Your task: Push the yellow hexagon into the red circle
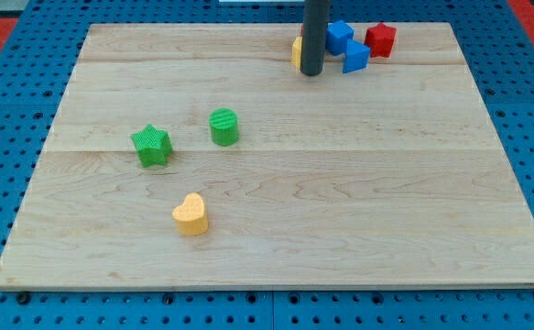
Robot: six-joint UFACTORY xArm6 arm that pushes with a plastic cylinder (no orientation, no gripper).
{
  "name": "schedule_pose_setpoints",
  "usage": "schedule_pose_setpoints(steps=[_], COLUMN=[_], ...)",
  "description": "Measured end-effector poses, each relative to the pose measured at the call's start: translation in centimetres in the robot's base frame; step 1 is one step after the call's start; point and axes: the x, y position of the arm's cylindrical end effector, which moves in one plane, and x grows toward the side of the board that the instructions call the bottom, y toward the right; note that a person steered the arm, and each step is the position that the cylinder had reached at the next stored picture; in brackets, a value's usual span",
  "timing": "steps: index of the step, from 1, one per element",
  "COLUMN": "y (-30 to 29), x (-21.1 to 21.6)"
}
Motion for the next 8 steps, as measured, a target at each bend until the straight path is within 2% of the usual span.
schedule_pose_setpoints(steps=[1,2,3,4,5,6,7,8], y=[-0.8,-6.0,-15.2,-12.0,-7.2,-16.0,-15.1,-11.4], x=[8.8,13.3,11.7,4.8,4.1,4.9,7.4,9.7])
